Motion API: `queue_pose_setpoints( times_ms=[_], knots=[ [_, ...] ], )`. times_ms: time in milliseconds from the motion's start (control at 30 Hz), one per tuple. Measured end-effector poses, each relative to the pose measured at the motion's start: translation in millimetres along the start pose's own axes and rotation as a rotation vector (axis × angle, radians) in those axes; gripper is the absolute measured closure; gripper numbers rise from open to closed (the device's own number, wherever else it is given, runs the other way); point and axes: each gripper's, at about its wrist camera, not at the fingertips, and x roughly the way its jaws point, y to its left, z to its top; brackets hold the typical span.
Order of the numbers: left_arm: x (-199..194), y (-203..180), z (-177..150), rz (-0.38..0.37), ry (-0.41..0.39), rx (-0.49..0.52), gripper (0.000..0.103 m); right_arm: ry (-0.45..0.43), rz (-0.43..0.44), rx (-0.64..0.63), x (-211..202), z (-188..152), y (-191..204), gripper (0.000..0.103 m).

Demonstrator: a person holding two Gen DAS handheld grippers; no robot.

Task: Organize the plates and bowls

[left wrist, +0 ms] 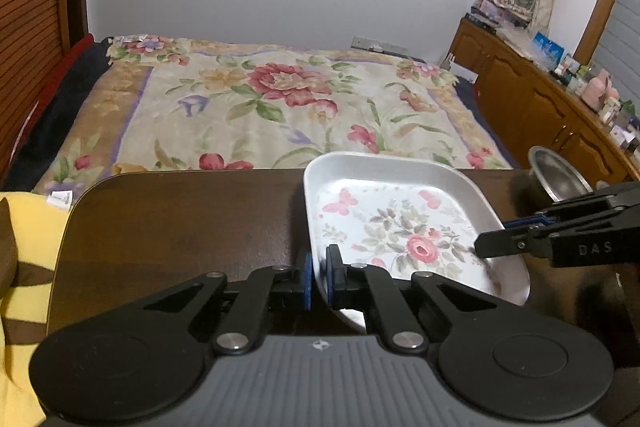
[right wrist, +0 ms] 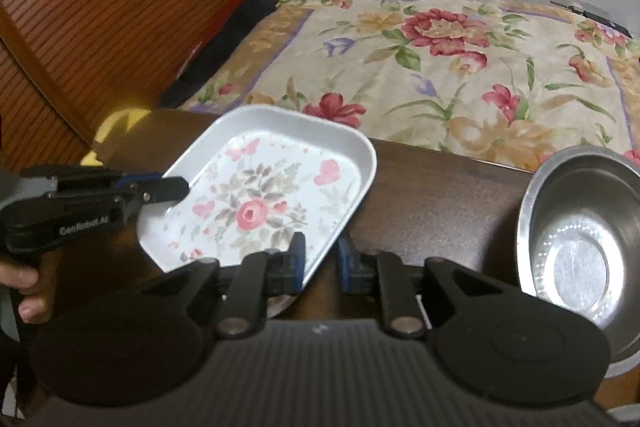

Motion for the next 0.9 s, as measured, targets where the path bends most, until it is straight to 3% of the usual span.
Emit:
queue_pose_setpoints(
  times_ms=[367, 900],
  knots=[
    [-59.7, -16.9, -9.1, 0.026, -0.064, 0.024, 0.095, -0.057, 0.037, -0.031, -39.0, -10.4, 21.4, 0.085],
    [-140.3, -49.7, -31.8, 0.005, -0.139, 0.067, 0.094, -0.141, 0.047, -0.049, -101.0, -35.3, 40.1, 0.085]
  ],
)
